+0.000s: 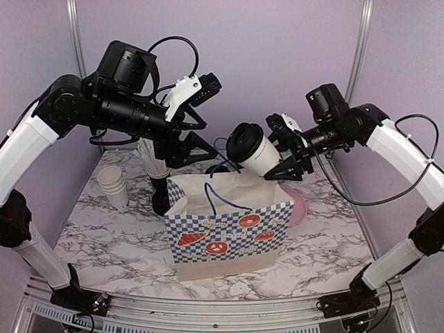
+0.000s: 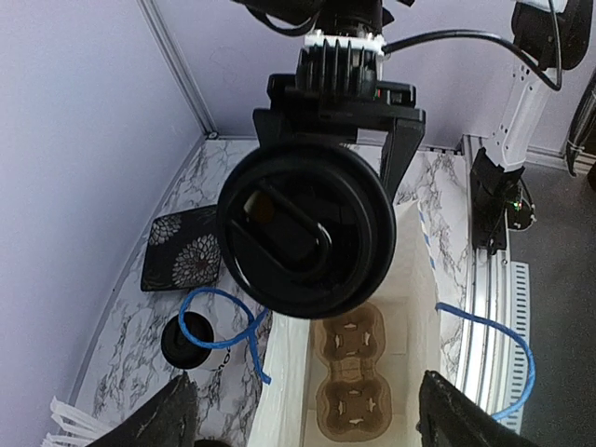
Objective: Pack the takeout coffee
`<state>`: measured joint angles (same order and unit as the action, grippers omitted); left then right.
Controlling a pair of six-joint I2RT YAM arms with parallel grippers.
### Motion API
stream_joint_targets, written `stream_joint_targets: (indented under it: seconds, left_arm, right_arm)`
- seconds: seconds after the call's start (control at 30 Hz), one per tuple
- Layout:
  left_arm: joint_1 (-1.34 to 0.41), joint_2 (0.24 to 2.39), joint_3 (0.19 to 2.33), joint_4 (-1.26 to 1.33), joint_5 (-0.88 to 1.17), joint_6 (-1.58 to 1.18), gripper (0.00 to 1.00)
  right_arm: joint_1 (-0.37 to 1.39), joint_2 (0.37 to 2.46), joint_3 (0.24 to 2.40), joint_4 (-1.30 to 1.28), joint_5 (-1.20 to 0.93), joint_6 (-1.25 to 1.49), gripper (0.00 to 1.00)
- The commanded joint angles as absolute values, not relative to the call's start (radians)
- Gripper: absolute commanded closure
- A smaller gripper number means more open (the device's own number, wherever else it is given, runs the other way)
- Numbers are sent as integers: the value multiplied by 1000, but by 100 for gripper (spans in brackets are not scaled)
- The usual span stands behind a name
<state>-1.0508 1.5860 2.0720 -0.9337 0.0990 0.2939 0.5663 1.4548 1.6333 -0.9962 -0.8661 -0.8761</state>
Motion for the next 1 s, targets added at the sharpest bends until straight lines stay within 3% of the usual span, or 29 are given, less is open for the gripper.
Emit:
stream_joint_targets:
  seconds: [0.0, 0.37, 0.8, 0.97]
  left_arm:
    - [-1084, 1602, 2031, -803, 110, 314, 16]
    - [-1108, 1631, 1995, -744, 138, 334, 15]
    - [-1108, 1641, 1960, -744, 166, 345, 31]
    - [-1107, 1621, 1969, -746, 116, 339, 34]
  right_arm:
    - [627, 1466, 1686, -1031, -856, -898, 29]
    - [692, 1473, 1691, -1007, -800, -871, 29]
    - [702, 1477, 1687, -999, -790, -875, 28]
    - [702, 1475, 1699, -1011, -796, -870, 17]
